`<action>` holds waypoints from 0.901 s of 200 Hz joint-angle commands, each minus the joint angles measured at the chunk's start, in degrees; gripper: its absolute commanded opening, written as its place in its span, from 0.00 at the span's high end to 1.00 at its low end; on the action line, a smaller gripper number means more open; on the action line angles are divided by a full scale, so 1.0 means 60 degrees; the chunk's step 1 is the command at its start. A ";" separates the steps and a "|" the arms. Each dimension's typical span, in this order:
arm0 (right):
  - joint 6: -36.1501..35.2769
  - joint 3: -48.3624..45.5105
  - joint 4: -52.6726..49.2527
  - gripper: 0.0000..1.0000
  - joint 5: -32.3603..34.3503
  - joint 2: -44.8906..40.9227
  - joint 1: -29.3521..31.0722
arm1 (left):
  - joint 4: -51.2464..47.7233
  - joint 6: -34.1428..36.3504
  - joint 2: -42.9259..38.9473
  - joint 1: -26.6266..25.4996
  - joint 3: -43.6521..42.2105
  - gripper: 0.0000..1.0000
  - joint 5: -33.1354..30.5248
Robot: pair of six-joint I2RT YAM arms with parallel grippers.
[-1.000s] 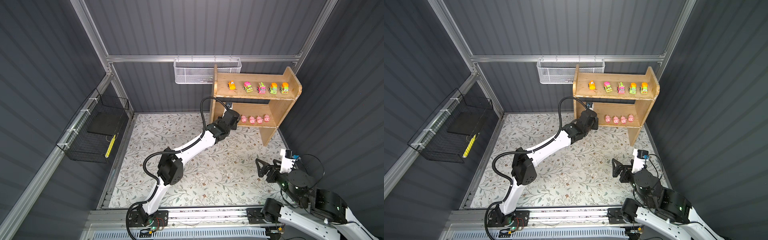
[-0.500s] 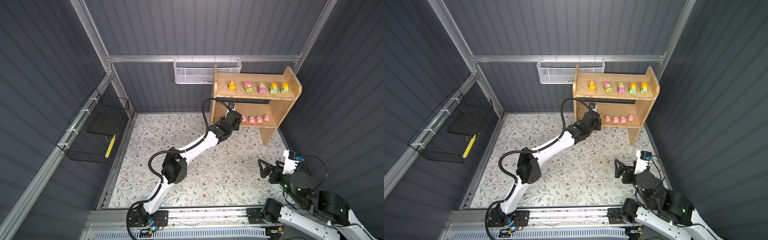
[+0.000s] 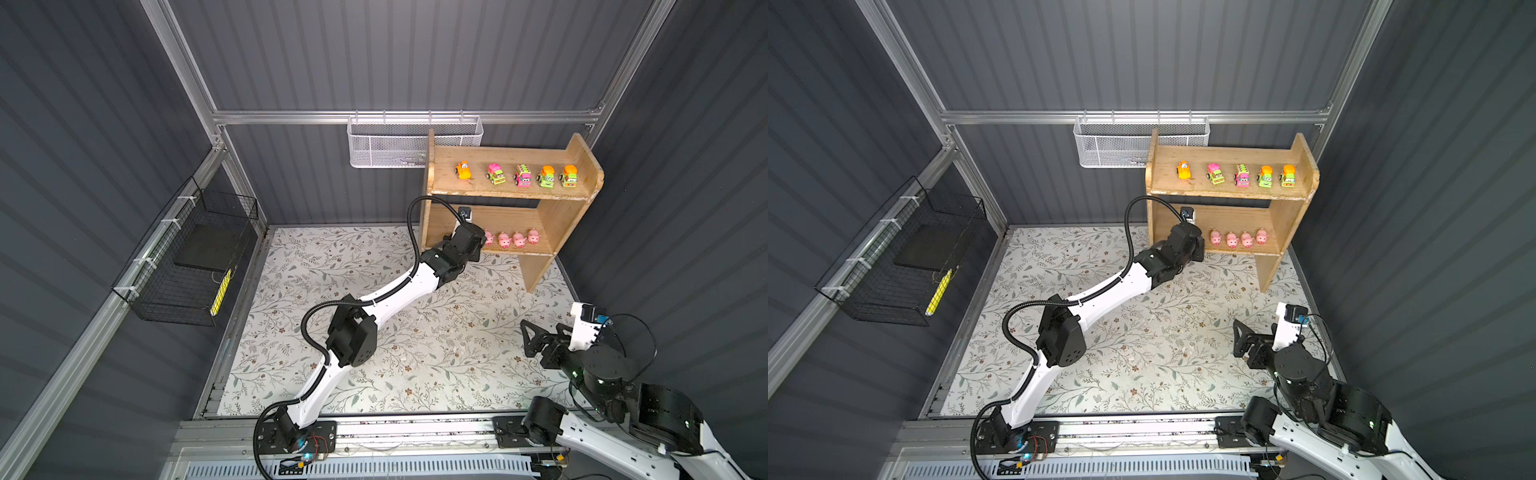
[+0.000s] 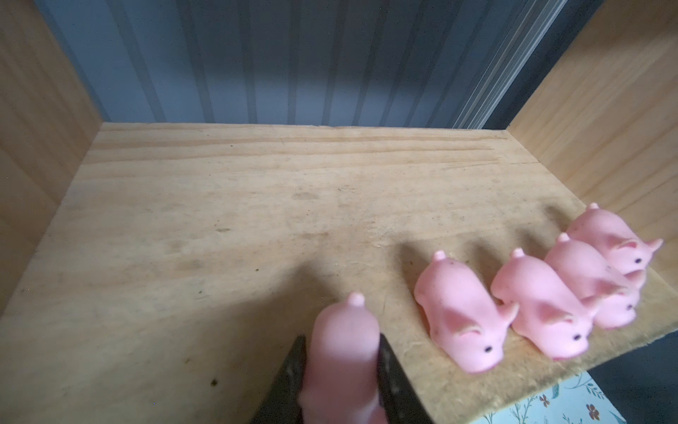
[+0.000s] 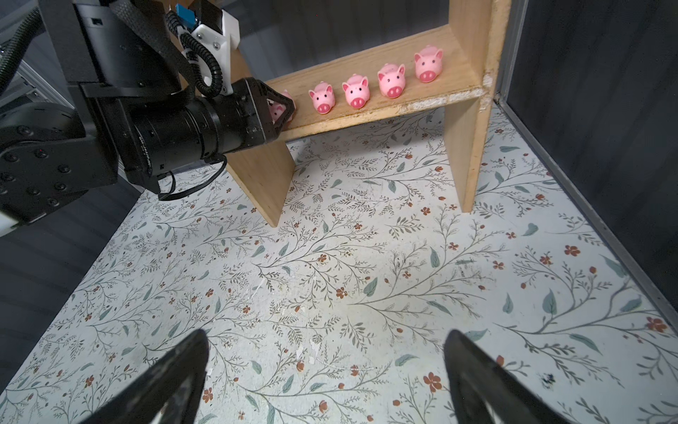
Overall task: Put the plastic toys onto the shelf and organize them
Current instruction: 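Lower the pig beside the row of pigs and open the left gripper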
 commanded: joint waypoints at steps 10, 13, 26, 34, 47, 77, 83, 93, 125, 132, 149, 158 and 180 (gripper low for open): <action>-0.0066 0.0131 -0.0146 0.01 0.0217 0.0003 -0.0027 | 0.0251 -0.0121 0.0304 0.0120 0.0240 0.68 -0.0017; -0.0074 0.0131 -0.0154 0.01 0.0216 0.0012 -0.0027 | 0.0258 -0.0131 0.0307 0.0117 0.0238 0.68 -0.0014; -0.0067 0.0131 -0.0174 0.01 0.0238 -0.0001 -0.0027 | 0.0270 -0.0145 0.0350 0.0129 0.0271 0.67 0.0008; -0.0071 0.0145 -0.0186 0.01 0.0245 -0.0015 -0.0027 | 0.0276 -0.0150 0.0363 0.0141 0.0305 0.67 0.0027; -0.0065 0.0145 -0.0223 0.01 0.0257 -0.0056 -0.0027 | 0.0295 -0.0151 0.0388 0.0145 0.0331 0.62 0.0059; -0.0056 0.0127 -0.0254 0.01 0.0286 -0.0089 -0.0027 | 0.0150 -0.0073 0.0489 0.0159 0.0578 0.56 0.0133; -0.0056 0.0131 -0.0238 0.01 0.0290 -0.0089 -0.0027 | 0.0136 -0.0044 0.0498 0.0168 0.0609 0.55 0.0147; -0.0060 0.0131 -0.0237 0.01 0.0293 -0.0074 -0.0027 | 0.0134 -0.0026 0.0485 0.0166 0.0628 0.54 0.0146; -0.0045 0.0131 -0.0218 0.01 0.0300 -0.0088 -0.0027 | 0.0168 0.0065 0.0425 0.0175 0.0652 0.51 0.0176; -0.0021 0.0109 -0.0221 0.01 0.0287 -0.0103 -0.0029 | 0.0150 0.0088 0.0409 0.0162 0.0646 0.49 0.0151; -0.0038 0.0094 -0.0212 0.01 0.0286 -0.0133 -0.0027 | 0.0127 0.0126 0.0354 0.0159 0.0607 0.46 0.0104; -0.0038 0.0102 -0.0212 0.01 0.0286 -0.0133 -0.0027 | 0.0141 0.0164 0.0298 0.0169 0.0548 0.43 0.0103; -0.0040 0.0082 -0.0168 0.01 0.0247 -0.0082 -0.0027 | 0.0208 0.0223 0.0166 0.0158 0.0424 0.40 0.0117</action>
